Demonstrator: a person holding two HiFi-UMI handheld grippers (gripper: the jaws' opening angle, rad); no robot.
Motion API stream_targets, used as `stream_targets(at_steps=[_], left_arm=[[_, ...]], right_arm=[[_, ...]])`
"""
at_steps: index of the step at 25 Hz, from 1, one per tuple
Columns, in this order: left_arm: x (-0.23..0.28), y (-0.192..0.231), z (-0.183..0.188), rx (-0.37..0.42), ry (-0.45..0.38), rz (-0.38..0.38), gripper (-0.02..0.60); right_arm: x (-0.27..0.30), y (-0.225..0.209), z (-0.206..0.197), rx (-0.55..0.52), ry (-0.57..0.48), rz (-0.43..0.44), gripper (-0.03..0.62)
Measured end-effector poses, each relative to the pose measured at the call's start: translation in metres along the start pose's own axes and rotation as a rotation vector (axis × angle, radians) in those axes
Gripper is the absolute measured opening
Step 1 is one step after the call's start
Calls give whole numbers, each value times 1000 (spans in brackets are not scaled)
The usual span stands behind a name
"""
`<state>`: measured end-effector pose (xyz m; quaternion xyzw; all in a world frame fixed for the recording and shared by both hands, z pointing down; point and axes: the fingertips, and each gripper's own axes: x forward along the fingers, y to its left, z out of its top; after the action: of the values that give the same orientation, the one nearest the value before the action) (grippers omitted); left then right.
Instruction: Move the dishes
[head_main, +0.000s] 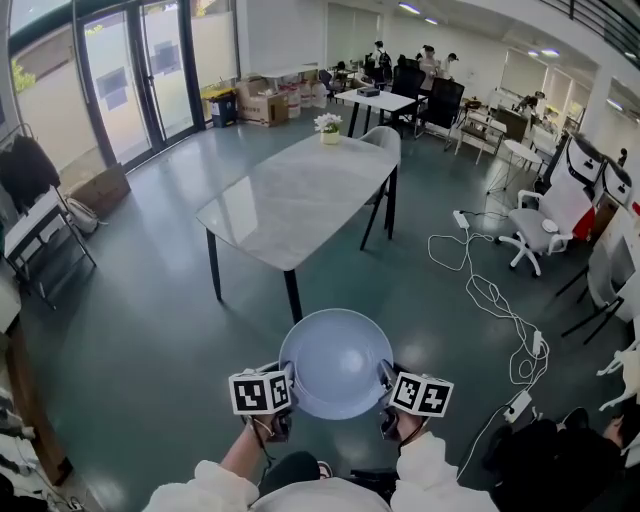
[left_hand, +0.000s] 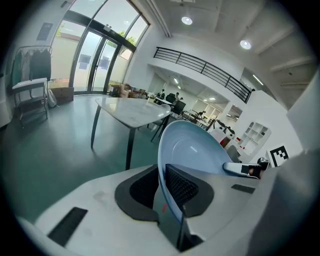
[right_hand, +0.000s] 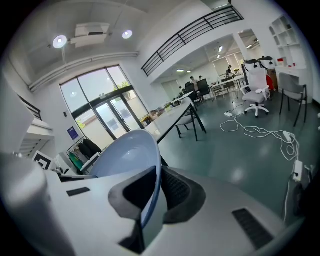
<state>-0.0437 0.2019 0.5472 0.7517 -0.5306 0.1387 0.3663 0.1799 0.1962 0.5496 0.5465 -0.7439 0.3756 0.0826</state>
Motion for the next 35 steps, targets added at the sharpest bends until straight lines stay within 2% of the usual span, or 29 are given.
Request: stream_targets(at_steps=[12,19,25,35], left_arm=[[60,-11,32,14,32,-22,31],[106,-5,81,-11,12,-34,31],[153,-1,127,-2,18,-37,31],[235,-7,215,1,24,-63,31]], right_arm=[[33,-37,31,29,7,-23,86],[73,-43,80,-3,-5,-17,84],[118,-56,123,7,-5,-21,84],[181,-80,215,-9,-14,-42,84]])
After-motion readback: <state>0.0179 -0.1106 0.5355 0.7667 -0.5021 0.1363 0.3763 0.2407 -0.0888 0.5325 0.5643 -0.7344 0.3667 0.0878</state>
